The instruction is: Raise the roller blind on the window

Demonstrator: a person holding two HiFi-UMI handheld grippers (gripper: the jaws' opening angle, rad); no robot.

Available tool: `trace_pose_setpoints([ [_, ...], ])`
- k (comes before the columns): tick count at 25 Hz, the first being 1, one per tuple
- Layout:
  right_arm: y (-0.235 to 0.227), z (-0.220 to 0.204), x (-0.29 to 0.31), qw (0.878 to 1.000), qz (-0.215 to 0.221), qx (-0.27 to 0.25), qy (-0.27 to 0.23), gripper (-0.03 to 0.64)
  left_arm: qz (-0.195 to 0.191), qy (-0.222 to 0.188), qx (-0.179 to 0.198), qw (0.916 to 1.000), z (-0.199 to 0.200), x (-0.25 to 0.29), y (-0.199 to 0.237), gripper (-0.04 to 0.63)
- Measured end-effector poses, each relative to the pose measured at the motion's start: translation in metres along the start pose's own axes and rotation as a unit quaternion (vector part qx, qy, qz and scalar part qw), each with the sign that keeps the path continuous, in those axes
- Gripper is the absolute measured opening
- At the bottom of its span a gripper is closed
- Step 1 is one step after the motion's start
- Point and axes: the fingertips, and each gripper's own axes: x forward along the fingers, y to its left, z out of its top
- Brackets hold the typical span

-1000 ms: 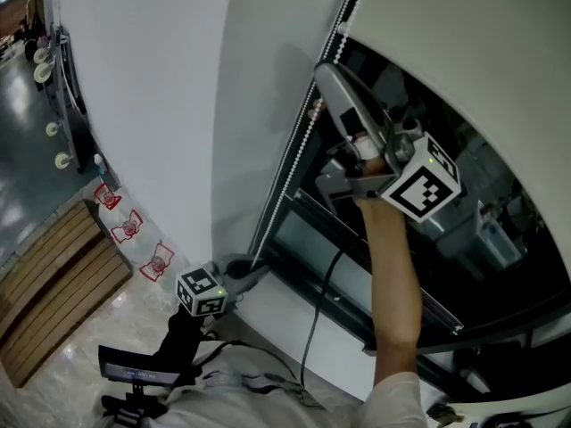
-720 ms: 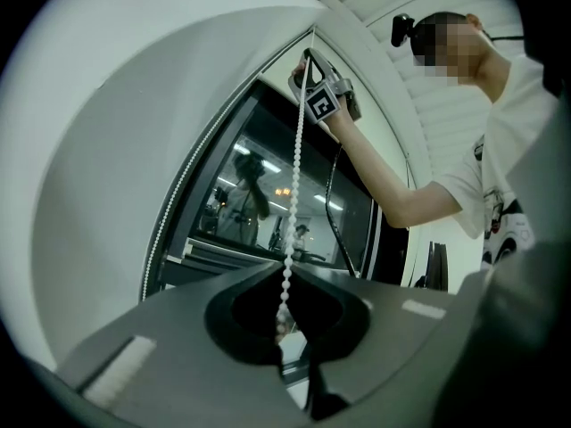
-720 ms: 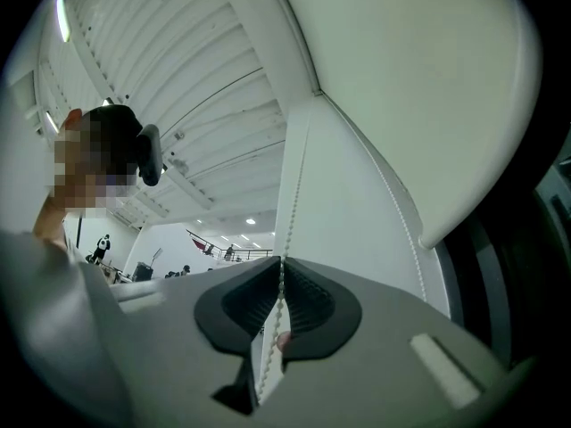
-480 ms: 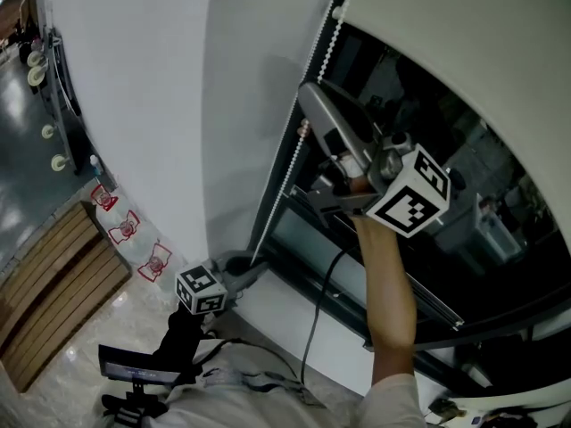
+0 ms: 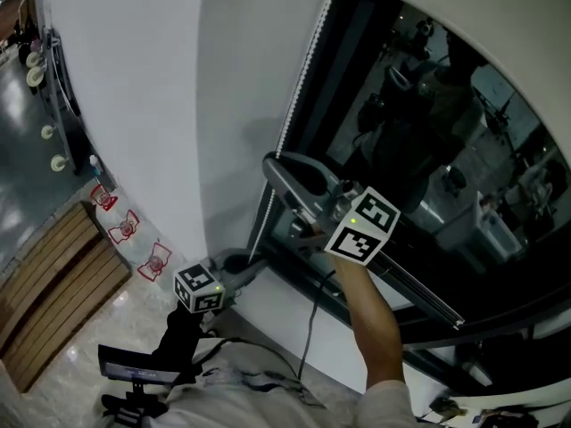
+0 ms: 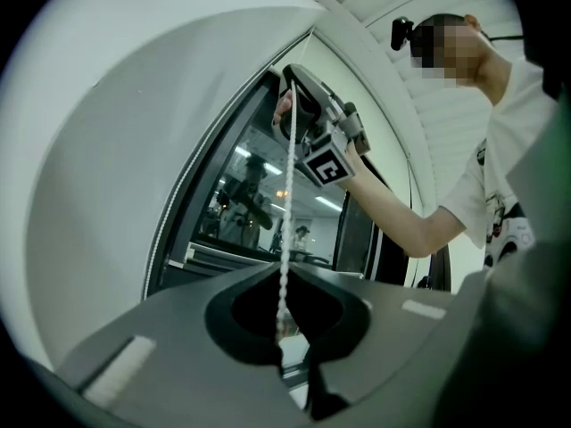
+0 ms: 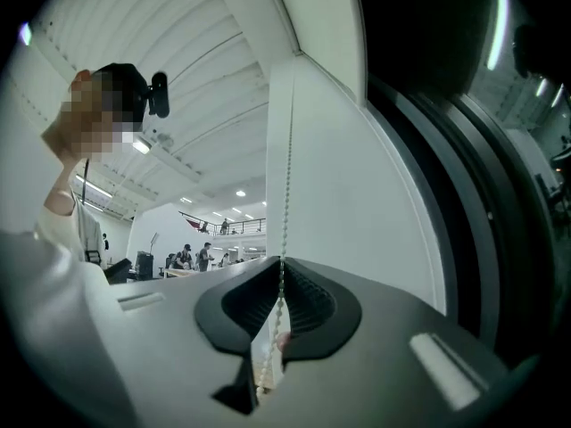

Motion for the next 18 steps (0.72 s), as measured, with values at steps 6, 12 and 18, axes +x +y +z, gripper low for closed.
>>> trace_pose_setpoints([
  [6, -0.006, -0.066, -0.015, 0.998, -0.014, 0.04, 0.046, 0.014, 0.002, 0.003, 0.001, 1.0, -0.001, -0.002, 0.001, -0.002],
  [12, -0.001, -0.099, -0.019, 0.996, -0.013, 0.051, 0.073, 0.014, 0.005, 0.003, 0.0, 1.0, -0.001, -0.002, 0.002, -0.002],
  [18, 0.0, -0.129, -0.022, 0.993, -0.016, 0.067, 0.101, 0.014, 0.004, 0.004, -0.001, 1.0, -0.002, -0.001, 0.002, -0.002],
])
